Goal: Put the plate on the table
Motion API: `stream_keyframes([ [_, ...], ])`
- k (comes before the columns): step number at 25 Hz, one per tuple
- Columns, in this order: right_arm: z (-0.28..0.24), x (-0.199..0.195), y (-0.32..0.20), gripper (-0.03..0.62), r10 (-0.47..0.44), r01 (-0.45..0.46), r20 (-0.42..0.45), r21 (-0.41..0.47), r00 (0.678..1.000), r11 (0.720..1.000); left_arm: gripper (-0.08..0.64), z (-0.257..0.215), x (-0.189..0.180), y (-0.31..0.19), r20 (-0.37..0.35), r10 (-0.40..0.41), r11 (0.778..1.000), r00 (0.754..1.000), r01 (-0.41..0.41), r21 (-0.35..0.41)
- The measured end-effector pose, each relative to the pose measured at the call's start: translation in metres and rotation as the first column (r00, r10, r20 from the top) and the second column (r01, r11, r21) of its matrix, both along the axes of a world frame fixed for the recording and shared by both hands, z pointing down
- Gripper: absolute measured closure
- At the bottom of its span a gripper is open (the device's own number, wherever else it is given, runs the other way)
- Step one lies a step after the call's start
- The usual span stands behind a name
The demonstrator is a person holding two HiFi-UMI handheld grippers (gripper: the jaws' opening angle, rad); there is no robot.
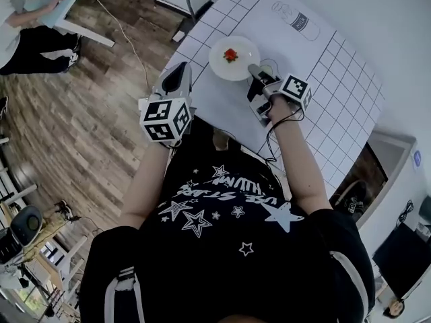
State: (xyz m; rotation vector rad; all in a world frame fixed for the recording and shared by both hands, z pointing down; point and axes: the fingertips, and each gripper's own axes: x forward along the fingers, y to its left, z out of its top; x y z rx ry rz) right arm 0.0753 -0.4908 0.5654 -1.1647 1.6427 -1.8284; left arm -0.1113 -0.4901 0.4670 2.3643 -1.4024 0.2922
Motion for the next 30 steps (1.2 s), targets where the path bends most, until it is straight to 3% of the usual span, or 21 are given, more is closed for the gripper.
stream_keyframes([
  [8, 0.015, -0.009, -0.014, 0.571, 0.029, -0.03, -0.029, -0.032, 0.999, 0.999, 0.552, 0.014, -0.002, -0.036, 0.012, 0.099, 0.994, 0.995, -0.099, -0.035],
  [17, 0.023, -0.008, -0.012, 0.571, 0.019, -0.025, -0.11, -0.047, 0.994, 0.999, 0.552, 0.022, 0.0, -0.048, 0.021, 0.134, 0.99, 0.991, -0.133, -0.043],
  [23, 0.026, -0.014, -0.007, 0.566, -0.069, 0.049, -0.235, -0.088, 0.969, 0.995, 0.552, 0.027, 0.005, -0.044, 0.02, 0.139, 0.989, 0.99, -0.138, -0.056],
  [27, 0.025, -0.021, -0.001, 0.488, -0.136, 0.112, -0.285, -0.099, 0.949, 0.989, 0.552, 0.024, 0.009, -0.04, 0.019, 0.132, 0.99, 0.991, -0.131, -0.049],
  [30, 0.024, -0.026, 0.007, 0.471, -0.188, 0.163, -0.3, -0.107, 0.935, 0.981, 0.552, 0.022, 0.01, -0.033, 0.022, 0.122, 0.992, 0.992, -0.121, -0.042],
])
